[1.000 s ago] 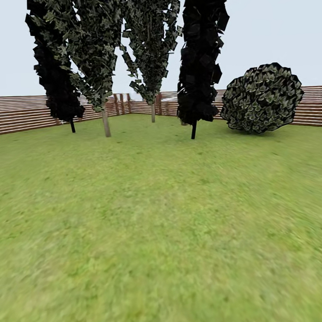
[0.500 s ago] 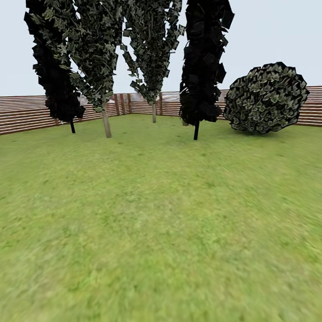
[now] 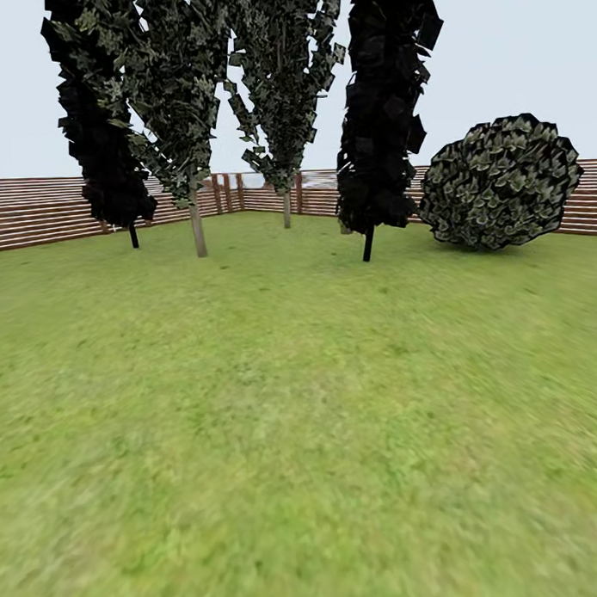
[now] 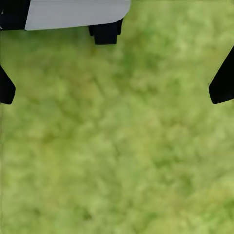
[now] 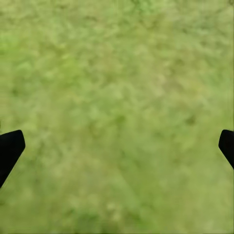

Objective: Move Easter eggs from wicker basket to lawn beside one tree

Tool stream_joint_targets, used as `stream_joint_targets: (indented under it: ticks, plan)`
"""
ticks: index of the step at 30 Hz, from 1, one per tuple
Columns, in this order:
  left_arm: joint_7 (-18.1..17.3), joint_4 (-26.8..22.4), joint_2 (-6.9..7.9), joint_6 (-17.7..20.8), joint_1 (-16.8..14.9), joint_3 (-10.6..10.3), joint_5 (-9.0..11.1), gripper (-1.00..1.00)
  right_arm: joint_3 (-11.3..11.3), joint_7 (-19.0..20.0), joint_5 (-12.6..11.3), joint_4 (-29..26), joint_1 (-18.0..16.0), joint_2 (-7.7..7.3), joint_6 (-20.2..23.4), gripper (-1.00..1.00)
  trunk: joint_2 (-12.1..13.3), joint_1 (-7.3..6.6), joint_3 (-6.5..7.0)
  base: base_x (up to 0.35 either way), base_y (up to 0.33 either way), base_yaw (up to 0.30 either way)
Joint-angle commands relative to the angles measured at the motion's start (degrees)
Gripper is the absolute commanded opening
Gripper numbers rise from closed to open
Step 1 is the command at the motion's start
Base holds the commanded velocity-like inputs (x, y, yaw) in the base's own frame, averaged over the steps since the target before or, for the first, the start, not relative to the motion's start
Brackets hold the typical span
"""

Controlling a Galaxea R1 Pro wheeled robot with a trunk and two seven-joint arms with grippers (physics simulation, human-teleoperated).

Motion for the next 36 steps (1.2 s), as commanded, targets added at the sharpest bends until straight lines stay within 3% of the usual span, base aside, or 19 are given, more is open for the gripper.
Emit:
stream_joint_targets:
  ticks: [1, 28, 36]
  plan:
    - [0.03, -0.05, 0.01, -0.12, 0.01, 0.0, -0.29, 1.0, 0.06, -0.05, -0.25, 0.03, -0.02, 0.0, -0.19, 1.0, -0.02, 0.03, -0.04, 0.313, 0.07, 0.0]
    - [0.04, -0.05, 0.01, -0.12, 0.02, 0.0, -0.29, 1.0, 0.02, -0.14, -0.29, 0.03, -0.02, -0.05, -0.19, 1.0, -0.02, 0.03, -0.04, 0.301, 0.102, -0.001]
    - [0.0, -0.05, 0.01, -0.12, 0.01, -0.02, -0.29, 1.0, 0.02, -0.14, -0.33, 0.03, -0.02, -0.09, -0.19, 1.0, -0.02, 0.03, -0.04, 0.316, 0.082, -0.157]
